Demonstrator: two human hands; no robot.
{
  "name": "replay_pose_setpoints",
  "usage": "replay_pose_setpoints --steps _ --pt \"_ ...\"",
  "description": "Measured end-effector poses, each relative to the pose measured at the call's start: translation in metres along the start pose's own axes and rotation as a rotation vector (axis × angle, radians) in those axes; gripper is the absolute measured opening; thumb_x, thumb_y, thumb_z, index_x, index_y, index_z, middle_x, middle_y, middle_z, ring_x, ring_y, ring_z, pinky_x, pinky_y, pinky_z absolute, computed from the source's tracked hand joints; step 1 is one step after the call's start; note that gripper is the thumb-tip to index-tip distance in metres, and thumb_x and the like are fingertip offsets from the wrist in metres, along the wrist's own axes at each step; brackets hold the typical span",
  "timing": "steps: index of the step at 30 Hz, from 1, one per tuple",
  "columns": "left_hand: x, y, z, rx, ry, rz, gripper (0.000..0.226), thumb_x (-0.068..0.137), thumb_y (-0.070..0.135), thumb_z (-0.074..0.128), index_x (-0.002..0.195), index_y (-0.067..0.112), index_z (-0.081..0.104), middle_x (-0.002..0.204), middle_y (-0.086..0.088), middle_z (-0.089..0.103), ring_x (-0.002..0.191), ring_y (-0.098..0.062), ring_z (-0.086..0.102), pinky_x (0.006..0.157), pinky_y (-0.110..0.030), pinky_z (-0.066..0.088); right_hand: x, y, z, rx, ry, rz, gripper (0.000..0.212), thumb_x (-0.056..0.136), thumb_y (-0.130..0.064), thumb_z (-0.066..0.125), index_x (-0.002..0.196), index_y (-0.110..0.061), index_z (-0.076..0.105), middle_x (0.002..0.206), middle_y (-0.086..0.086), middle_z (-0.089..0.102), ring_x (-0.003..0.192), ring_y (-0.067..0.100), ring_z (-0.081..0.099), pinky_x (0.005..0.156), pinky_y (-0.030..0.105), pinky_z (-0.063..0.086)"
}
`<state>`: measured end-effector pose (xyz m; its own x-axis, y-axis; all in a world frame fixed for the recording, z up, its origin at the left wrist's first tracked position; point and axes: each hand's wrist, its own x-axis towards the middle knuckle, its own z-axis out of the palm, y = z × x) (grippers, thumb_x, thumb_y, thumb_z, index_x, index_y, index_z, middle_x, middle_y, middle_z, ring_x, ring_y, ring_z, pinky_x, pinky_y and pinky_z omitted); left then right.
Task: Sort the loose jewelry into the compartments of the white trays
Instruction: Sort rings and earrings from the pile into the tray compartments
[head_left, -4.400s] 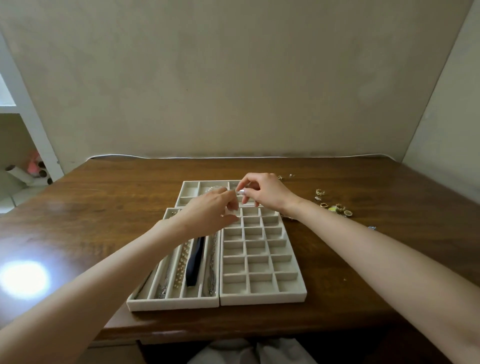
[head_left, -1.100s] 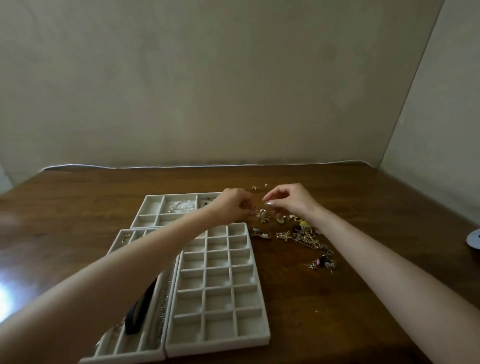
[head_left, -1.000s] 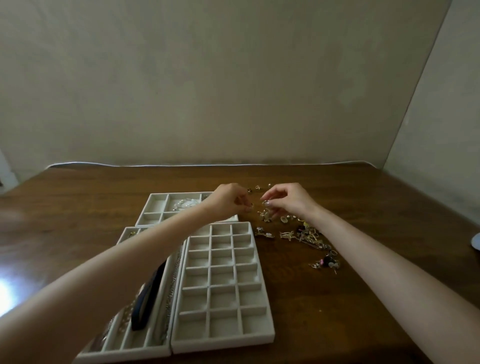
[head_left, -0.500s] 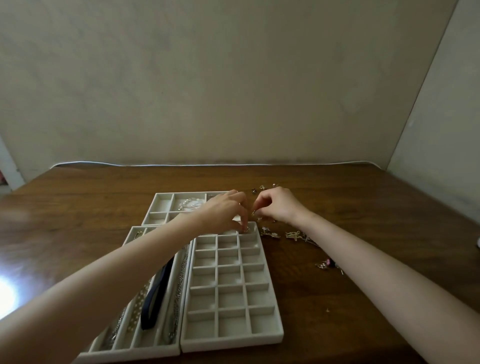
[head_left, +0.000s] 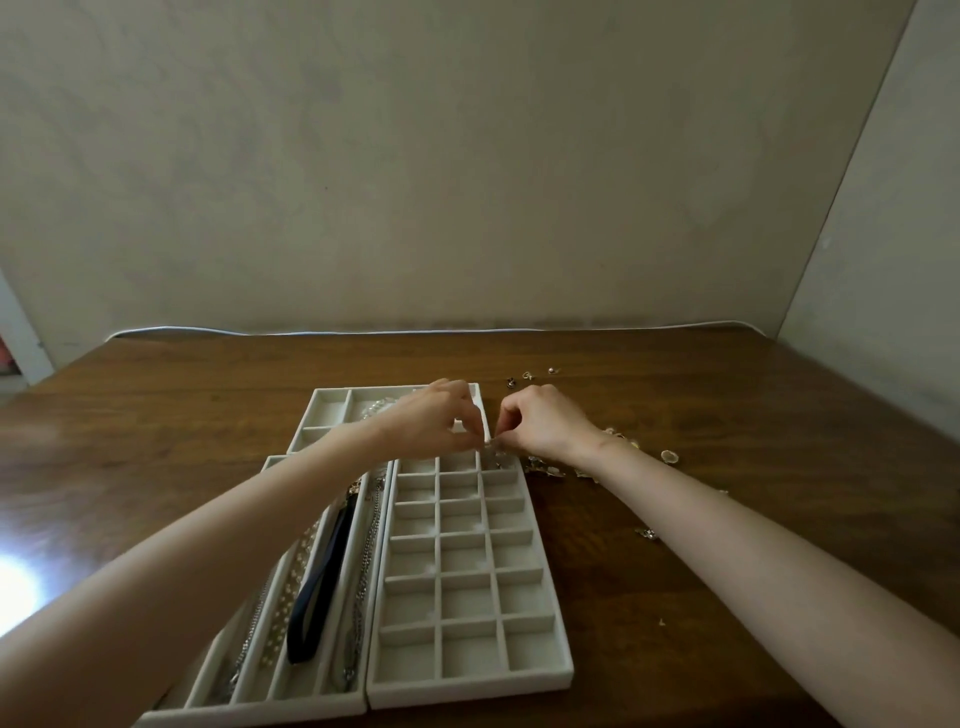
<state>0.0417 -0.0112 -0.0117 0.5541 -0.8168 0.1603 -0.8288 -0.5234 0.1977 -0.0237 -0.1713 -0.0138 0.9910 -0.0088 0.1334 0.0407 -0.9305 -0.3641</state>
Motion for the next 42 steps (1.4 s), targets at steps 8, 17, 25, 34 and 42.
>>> replay_pose_setpoints --steps 8,17,25,34,42 --pt "-0.002 0.001 -0.001 -0.07 0.156 0.002 0.015 0.087 0.024 0.061 0.094 0.014 0.069 0.087 0.006 0.046 0.081 -0.009 0.041 0.072 -0.024 0.038 -0.002 -0.015 -0.002 -0.289 -0.031 -0.096 0.007 0.085 -0.016 0.059 0.082 -0.012 0.064 0.086 0.005 0.065 0.082 0.022 0.062 0.067 0.029 0.042" --pt "-0.004 0.0 0.0 -0.076 0.16 -0.008 0.013 0.087 0.025 0.06 0.092 0.016 0.068 0.086 0.007 0.046 0.081 -0.009 0.042 0.073 -0.03 0.043 -0.004 -0.009 -0.014 -0.197 -0.088 -0.112 0.017 0.089 -0.026 0.06 0.1 -0.025 0.073 0.102 -0.007 0.068 0.094 0.011 0.059 0.079 0.027 0.046" --pt "-0.002 0.005 -0.001 -0.081 0.09 -0.003 0.016 0.087 0.017 0.056 0.097 0.02 0.069 0.093 0.004 0.049 0.088 -0.009 0.044 0.077 -0.029 0.044 -0.008 0.0 -0.025 -0.076 -0.089 -0.138 0.026 0.09 -0.016 0.052 0.1 -0.027 0.074 0.104 -0.007 0.071 0.096 0.009 0.061 0.089 0.03 0.048" --pt "0.013 0.025 0.009 -0.079 0.076 0.044 0.017 0.088 0.021 0.057 0.102 0.016 0.066 0.1 0.0 0.055 0.087 -0.008 0.047 0.076 -0.024 0.044 -0.014 0.038 -0.034 0.024 -0.075 0.008 0.014 0.086 -0.02 0.065 0.093 -0.027 0.074 0.092 -0.006 0.07 0.087 0.009 0.062 0.085 0.036 0.052" --pt "0.036 0.044 0.029 0.034 0.022 0.014 0.027 0.083 0.042 0.062 0.099 0.021 0.06 0.105 0.003 0.054 0.1 -0.012 0.046 0.083 -0.03 0.039 -0.028 0.064 -0.038 -0.173 -0.26 0.078 0.033 0.072 -0.04 0.078 0.101 -0.031 0.066 0.102 -0.01 0.056 0.097 0.009 0.051 0.08 0.031 0.047"
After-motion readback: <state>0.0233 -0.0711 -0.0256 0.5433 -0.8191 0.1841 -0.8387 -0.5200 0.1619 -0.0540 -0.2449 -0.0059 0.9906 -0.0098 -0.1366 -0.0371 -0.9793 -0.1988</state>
